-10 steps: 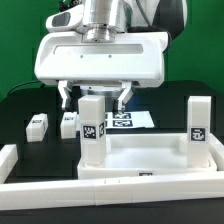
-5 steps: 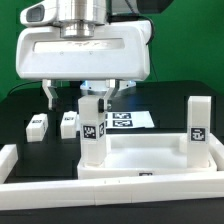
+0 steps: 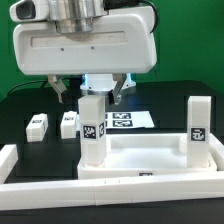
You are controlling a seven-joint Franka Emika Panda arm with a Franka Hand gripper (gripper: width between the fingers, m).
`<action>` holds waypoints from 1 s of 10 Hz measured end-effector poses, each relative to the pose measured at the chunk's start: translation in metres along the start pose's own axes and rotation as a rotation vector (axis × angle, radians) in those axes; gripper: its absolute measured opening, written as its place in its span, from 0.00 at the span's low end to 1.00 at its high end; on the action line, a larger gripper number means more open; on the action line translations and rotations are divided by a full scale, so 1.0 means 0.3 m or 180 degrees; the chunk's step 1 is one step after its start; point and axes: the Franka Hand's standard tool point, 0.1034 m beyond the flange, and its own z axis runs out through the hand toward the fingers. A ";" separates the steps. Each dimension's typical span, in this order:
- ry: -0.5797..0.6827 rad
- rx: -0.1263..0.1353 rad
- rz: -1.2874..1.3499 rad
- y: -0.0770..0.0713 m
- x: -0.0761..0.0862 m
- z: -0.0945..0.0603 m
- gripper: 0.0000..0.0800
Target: Assemble desk
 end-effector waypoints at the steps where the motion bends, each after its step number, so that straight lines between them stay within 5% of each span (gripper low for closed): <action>1: 0.0055 -0.0005 -0.0004 -0.001 0.008 0.007 0.81; 5: 0.0065 -0.0024 0.0080 0.000 -0.001 0.028 0.81; 6: 0.0065 -0.0024 0.0080 0.002 -0.001 0.028 0.65; 7: 0.0065 -0.0020 0.0193 0.001 -0.001 0.028 0.65; 9: 0.0066 -0.0015 0.0670 0.000 -0.001 0.028 0.36; 10: 0.0067 -0.0013 0.0844 0.000 -0.001 0.028 0.36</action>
Offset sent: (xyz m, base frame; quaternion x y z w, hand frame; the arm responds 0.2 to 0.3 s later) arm -0.0030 0.0026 -0.0082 -0.0208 0.0156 0.0087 0.9996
